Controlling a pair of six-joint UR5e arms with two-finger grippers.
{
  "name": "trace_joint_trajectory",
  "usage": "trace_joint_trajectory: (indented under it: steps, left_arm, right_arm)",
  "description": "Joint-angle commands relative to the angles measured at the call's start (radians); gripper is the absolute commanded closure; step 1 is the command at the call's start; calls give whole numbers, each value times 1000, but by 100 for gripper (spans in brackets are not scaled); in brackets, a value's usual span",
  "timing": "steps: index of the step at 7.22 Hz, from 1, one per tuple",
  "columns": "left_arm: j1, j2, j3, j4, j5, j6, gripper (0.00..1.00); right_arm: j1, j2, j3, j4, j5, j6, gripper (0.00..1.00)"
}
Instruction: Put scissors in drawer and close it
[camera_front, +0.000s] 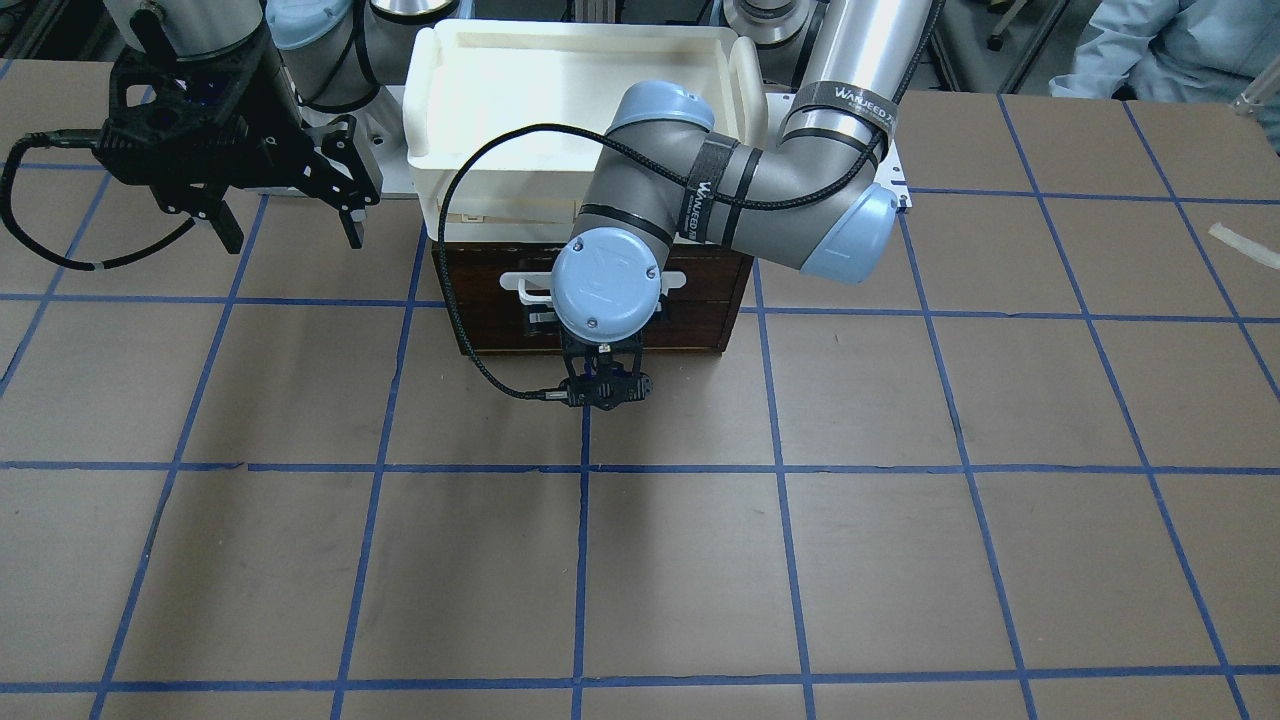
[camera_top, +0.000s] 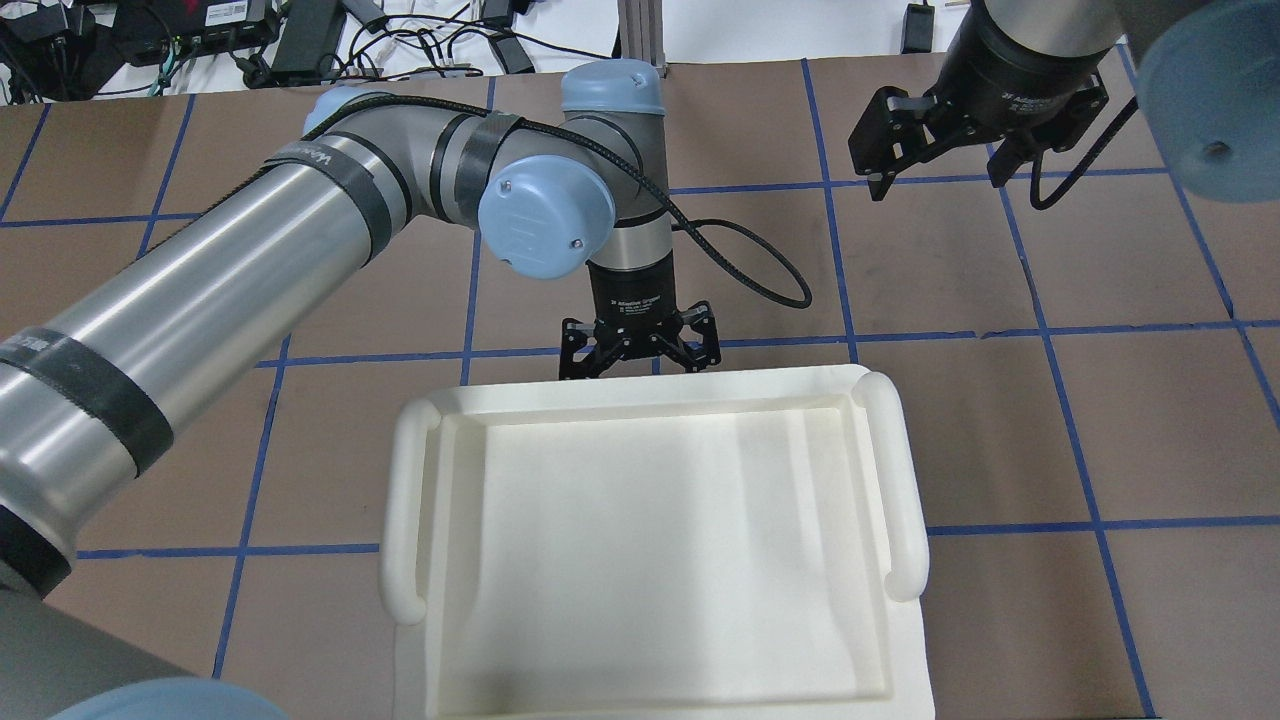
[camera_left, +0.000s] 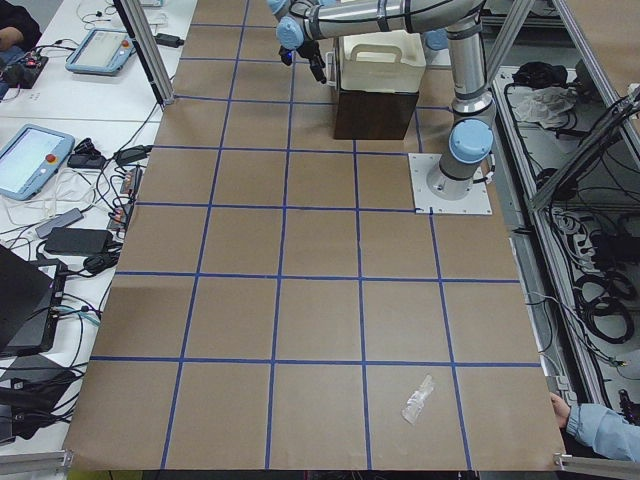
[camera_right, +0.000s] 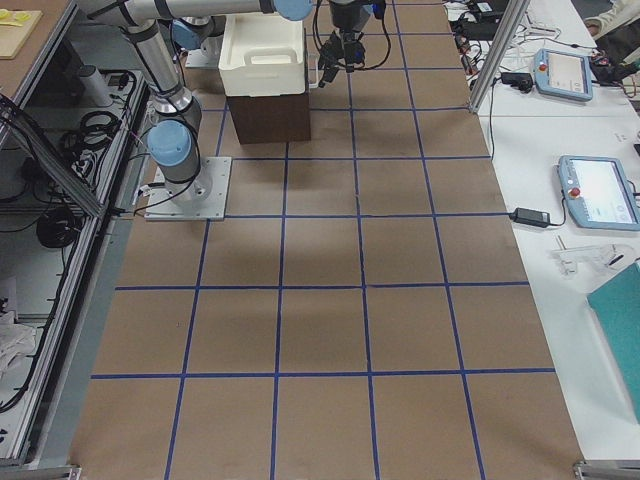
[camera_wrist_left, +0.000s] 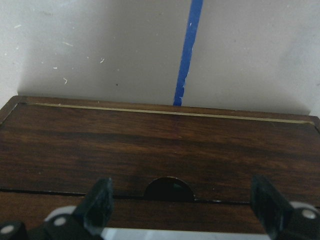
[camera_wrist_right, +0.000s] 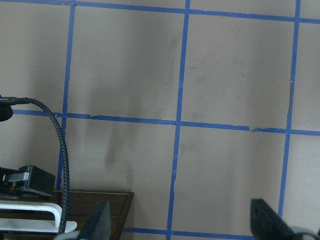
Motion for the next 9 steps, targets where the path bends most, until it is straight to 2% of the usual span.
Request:
trace_joint_trajectory:
  steps: [1, 4, 5, 7, 9]
  left_arm:
    - [5, -1, 3, 42, 4, 9, 0]
    - [13, 11, 17, 248, 16, 8, 0]
    - [16, 35, 22, 279, 79, 8, 0]
    - [24, 122, 14, 261, 151, 82, 0]
    - [39, 236, 7, 190, 170, 101, 0]
  right_arm:
    - [-2, 0, 4, 7, -22, -29, 0]
    - [-2, 0, 17, 0, -21, -23, 0]
    - [-2, 0, 17, 0, -16, -22, 0]
    - [-2, 0, 17, 1, -21, -32, 0]
    - [0, 0, 24, 1, -19, -25, 0]
